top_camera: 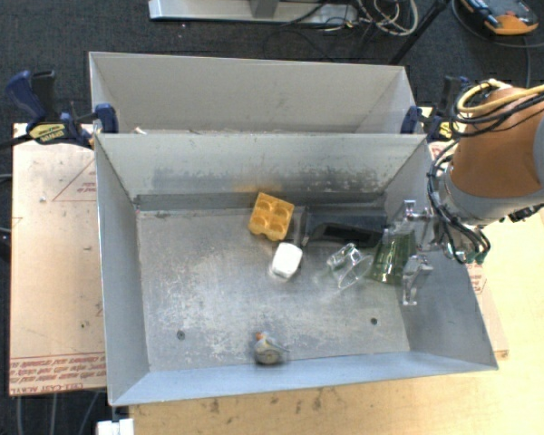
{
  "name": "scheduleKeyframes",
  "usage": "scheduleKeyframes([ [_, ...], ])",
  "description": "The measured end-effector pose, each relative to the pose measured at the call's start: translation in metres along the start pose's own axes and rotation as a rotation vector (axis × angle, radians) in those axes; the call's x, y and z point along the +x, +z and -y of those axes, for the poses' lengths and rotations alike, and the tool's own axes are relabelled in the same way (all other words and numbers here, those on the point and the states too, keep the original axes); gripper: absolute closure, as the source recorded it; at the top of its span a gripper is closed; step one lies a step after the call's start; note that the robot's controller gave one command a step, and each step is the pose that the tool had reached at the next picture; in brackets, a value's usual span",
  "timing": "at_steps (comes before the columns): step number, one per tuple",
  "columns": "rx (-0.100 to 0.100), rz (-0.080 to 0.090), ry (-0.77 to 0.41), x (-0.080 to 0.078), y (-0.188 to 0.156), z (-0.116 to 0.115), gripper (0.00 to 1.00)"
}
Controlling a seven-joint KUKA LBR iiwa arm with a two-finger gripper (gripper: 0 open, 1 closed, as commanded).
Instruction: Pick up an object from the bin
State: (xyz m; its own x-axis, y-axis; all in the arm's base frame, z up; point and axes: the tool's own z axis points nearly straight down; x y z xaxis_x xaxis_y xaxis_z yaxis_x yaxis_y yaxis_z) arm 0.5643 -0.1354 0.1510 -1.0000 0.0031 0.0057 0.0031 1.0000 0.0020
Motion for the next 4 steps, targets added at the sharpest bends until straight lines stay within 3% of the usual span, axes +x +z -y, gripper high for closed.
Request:
scheduleKeyframes([
  [1, 0.002, 0.007, -0.003, -0.002, -0.004, 0.0, 0.0],
  [2, 0.004, 0.01, -0.265, -0.016, 0.023, -0.012, 0.0],
  [3, 0.001, 0.005, -0.456, -0.021, 0.036, -0.02, 0.0],
  [4, 0.003, 0.009, -0.565, -0.03, 0.026, -0.034, 0.0],
])
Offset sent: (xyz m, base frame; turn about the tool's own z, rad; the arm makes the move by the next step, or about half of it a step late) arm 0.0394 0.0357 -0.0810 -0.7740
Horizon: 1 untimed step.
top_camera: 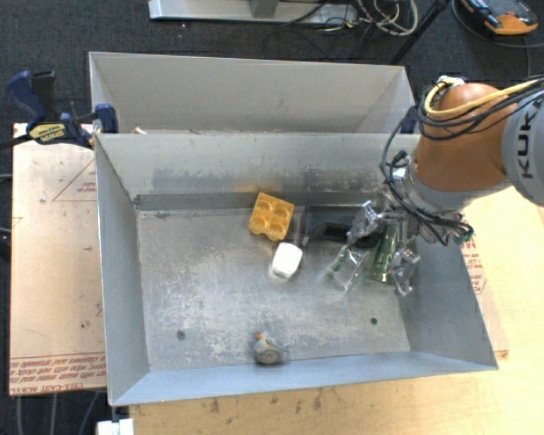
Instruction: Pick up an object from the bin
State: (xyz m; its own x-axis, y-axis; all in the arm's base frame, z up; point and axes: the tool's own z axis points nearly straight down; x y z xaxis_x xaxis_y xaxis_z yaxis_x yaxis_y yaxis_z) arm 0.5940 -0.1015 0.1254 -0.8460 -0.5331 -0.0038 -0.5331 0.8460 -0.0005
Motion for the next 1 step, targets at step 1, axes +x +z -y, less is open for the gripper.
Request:
scheduleKeyframes([
  [1, -0.001, 0.003, -0.091, -0.0085, 0.0515, -0.0157, 0.0],
])
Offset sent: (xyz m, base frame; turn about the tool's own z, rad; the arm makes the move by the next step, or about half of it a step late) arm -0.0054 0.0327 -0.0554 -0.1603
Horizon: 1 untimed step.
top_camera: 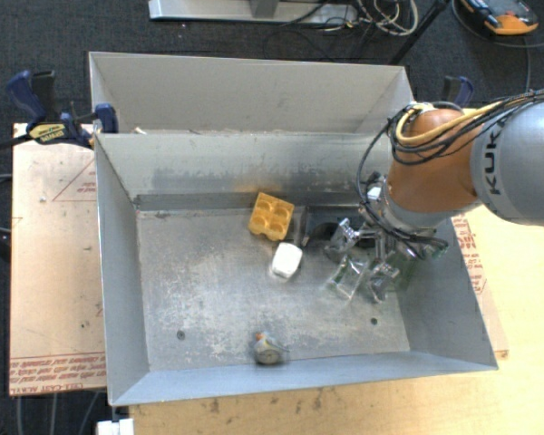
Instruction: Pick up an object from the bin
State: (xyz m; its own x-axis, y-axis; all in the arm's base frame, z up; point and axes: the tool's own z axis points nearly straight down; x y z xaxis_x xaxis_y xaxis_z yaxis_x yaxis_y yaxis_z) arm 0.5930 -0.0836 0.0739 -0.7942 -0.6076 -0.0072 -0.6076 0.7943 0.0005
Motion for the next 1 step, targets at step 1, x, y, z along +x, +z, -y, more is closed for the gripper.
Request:
scheduleKeyframes([
  [1, 0.007, 0.002, -0.067, -0.0091, -0.0001, -0.0128, 1.0],
])
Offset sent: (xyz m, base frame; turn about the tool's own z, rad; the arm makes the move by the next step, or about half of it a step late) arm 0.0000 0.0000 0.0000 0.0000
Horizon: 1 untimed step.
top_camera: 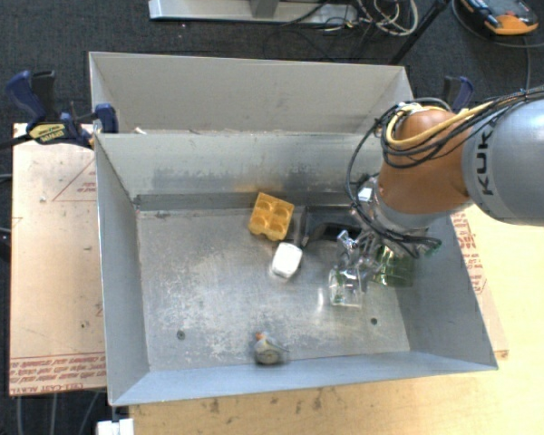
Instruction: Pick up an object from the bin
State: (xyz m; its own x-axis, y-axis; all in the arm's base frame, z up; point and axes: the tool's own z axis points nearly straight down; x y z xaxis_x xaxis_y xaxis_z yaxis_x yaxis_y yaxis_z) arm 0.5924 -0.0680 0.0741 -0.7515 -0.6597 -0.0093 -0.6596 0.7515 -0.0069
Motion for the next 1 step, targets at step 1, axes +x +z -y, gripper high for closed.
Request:
scheduleKeyframes([
  [1, 0.0, 0.0, 0.0, 0.0, 0.0, 0.0, 1.0],
])
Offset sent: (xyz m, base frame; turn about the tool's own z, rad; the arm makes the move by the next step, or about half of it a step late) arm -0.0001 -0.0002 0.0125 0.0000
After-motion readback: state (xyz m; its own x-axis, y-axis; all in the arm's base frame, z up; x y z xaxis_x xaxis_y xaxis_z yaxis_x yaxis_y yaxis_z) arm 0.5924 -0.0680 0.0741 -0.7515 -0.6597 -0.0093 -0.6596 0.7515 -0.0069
